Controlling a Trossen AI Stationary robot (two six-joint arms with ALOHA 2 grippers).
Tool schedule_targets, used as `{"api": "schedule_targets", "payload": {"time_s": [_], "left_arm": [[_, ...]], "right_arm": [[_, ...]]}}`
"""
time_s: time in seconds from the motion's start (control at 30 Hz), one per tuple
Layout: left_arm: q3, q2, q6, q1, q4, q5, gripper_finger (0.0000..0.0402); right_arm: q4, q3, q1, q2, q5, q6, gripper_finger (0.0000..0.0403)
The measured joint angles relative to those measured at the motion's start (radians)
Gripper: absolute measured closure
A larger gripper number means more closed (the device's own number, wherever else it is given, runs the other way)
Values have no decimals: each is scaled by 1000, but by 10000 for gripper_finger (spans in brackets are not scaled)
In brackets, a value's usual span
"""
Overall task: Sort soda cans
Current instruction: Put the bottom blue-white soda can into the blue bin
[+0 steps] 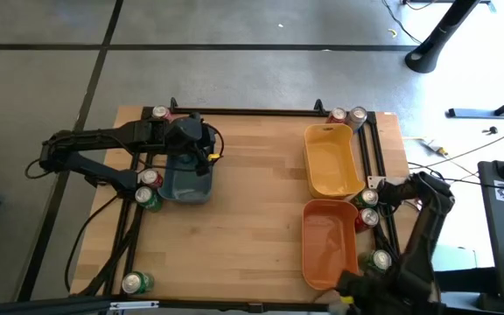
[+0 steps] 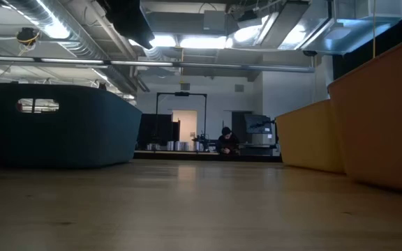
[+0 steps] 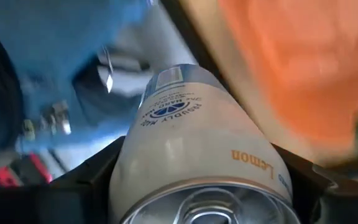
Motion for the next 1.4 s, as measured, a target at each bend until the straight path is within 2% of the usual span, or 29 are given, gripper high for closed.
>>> {"api": "schedule_targets", "payload": {"time_s": [0.17,0.43,0.57,0.73,0.9,0.97,1.17,1.4], "left_arm": [[0,0,-3,-2,0,0,34],[0,-1,-26,-56,0,1,34],[0,-14,-57,-91,-11,0,34],[0,-31,-97,-125,-60,0,34],[-2,-34,-144,-151,-128,-1,34],[-11,-34,-161,-161,-144,-2,34],[-58,-35,-190,-173,-160,-2,34],[-67,-36,-187,-172,-175,-13,34]], "right_arm": [[-6,12,-108,0,167,-280,120],[-23,12,-330,0,287,-777,120],[-26,-1,-465,0,313,-964,120],[-1,-67,-642,1,307,-1114,120],[86,-132,-791,21,211,-1216,120],[109,-144,-833,39,165,-1244,120],[119,-155,-928,110,136,-1325,120],[135,-155,-1014,187,37,-1367,120]]}}
